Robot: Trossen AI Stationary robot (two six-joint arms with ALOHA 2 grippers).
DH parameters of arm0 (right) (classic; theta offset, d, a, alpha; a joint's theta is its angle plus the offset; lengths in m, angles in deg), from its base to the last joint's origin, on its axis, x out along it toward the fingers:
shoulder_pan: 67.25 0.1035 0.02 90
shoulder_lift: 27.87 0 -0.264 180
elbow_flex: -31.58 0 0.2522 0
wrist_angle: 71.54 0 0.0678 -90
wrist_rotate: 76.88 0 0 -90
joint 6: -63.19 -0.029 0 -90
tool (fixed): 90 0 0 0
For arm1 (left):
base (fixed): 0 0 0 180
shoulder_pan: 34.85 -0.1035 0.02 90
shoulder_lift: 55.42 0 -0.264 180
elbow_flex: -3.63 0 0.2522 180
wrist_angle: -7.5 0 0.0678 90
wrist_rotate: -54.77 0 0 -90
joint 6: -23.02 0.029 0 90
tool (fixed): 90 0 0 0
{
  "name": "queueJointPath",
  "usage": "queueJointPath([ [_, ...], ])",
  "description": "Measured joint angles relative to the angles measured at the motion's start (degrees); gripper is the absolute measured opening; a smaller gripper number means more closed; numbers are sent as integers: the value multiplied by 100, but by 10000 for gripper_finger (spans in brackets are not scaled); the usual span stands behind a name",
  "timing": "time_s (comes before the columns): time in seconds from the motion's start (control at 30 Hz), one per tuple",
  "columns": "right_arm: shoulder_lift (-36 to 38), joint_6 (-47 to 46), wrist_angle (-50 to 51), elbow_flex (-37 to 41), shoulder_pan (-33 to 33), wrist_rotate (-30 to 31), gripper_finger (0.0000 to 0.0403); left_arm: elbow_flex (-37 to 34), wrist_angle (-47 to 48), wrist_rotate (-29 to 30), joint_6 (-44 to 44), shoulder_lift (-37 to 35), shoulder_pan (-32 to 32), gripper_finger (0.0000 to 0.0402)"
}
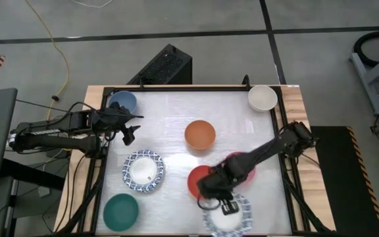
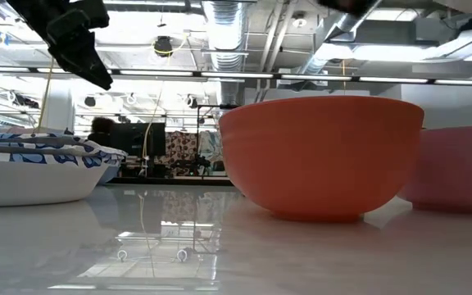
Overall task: Nest bowls inside each other
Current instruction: Stack the bottom white patterned bowl on top of the other top white patterned bowl
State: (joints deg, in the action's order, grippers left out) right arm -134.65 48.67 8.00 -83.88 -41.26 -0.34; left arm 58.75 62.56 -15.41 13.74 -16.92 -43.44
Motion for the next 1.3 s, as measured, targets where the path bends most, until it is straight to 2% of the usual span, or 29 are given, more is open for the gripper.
queueJointPath([
  [0.1, 0, 197, -160, -624, -235, 276, 7, 0, 10, 1, 37, 0, -1, 232],
  [0.23, 4, 346, -702, -1120, -608, 1345, 8, 0, 6, 20, 125, 0, 0, 232],
  [0.33, 4, 264, -1442, -1185, -1036, 1834, 11, 1, 6, 163, 127, -2, 1, 232],
  [0.43, -29, -281, -2128, -1103, -1507, 2046, 12, 0, 4, 476, 109, -4, 1, 232],
  [0.57, -110, -1493, -2759, -804, -2079, 2213, 10, 2, 9, 750, 157, -144, -1, 232],
  [0.7, -355, -1952, -3238, -599, -2445, 1955, 9, 2, 37, 758, 219, -415, -1, 232],
  [1.0, -1407, -2456, -4597, -751, -2549, 181, 9, 4, 39, 1173, 282, -1406, -1, 232],
  [1.3, -2189, -2350, -4643, -1349, -2650, -15, 9, 10, -90, 1295, 191, -1916, -1, 232],
])
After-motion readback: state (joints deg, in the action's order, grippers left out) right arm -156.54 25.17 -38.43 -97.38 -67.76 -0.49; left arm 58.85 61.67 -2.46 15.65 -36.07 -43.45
